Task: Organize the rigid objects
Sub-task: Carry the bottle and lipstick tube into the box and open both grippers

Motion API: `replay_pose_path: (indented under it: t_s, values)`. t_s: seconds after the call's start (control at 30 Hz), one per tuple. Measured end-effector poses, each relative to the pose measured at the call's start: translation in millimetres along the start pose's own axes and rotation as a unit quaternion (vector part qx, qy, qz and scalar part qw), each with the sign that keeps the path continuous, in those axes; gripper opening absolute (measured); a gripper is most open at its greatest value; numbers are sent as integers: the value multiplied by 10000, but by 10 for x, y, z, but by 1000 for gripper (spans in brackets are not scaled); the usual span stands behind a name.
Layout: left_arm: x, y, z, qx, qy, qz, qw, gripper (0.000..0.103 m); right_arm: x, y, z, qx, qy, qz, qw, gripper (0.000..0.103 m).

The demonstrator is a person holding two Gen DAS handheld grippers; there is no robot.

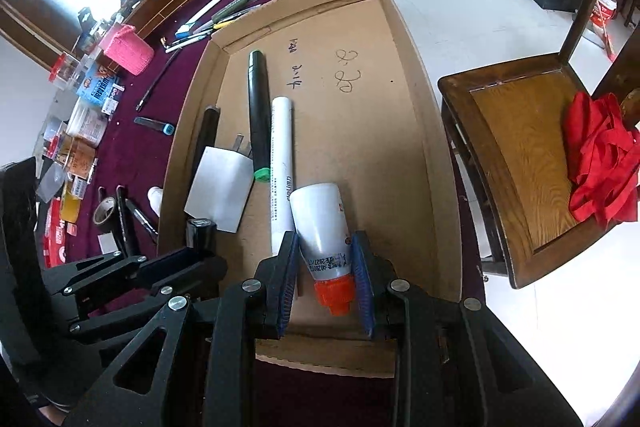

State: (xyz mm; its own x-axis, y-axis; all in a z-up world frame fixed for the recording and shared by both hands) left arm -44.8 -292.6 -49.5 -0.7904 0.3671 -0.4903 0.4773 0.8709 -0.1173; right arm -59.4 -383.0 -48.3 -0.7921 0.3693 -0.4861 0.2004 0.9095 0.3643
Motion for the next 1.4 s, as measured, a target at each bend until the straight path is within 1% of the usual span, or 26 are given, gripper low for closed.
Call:
replay_pose_path:
  t_s: [0.17,0.4,0.5,0.63,0.67,0.7,0.83,0.9,0.97,1.03,1.13,1.33,1.4]
  values:
    - [37,13,24,46,48,-69,10000,15,2,3,2,50,-30,-77,10000,24]
    - [37,-1,-56,-23,-123,159,9998,15,11,15,-15,138,-7,-119,9998,25]
    - [64,-39,-91,39,-137,264,9995,16,2,27,-36,158,-7,-77,9998,25]
    - [147,-29,-85,113,-25,310,9995,16,24,129,-66,263,-46,-357,9990,26]
    - [183,-19,-64,119,34,306,9995,16,50,161,-51,299,-1,-448,9985,29]
    - [219,-8,-44,121,95,299,9994,16,93,184,-28,376,78,-539,9978,29]
    - [257,35,-56,194,100,230,9995,16,262,187,39,533,327,-641,9960,31]
    - [277,48,-66,257,154,174,9994,17,300,183,21,649,343,-788,9942,33]
    - [312,59,-82,306,204,166,9992,17,368,214,-6,672,439,-904,9927,40]
    - [355,64,-101,333,269,213,9989,17,456,265,-28,699,561,-1047,9905,42]
    - [452,24,-163,428,402,334,9977,17,590,270,-103,598,803,-952,9904,44]
    - [752,-114,-300,841,660,685,9919,17,919,288,-296,317,1157,-922,9885,45]
    - [760,-98,-364,863,590,784,9914,17,963,303,-355,259,1199,-881,9885,45]
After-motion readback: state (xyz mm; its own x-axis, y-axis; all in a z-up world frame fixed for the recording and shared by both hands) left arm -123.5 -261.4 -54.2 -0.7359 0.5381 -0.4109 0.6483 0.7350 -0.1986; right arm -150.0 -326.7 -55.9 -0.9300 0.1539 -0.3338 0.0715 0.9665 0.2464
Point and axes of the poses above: each gripper's, at about its wrist camera, not at the fingertips, and z roughly the way its jaws point, y to its left, x to its underside, the point moved 10 cm from there along z, roughly the way its jaws point, and after that the axes turned 13 degrees about -y, right-handed, at the moved point
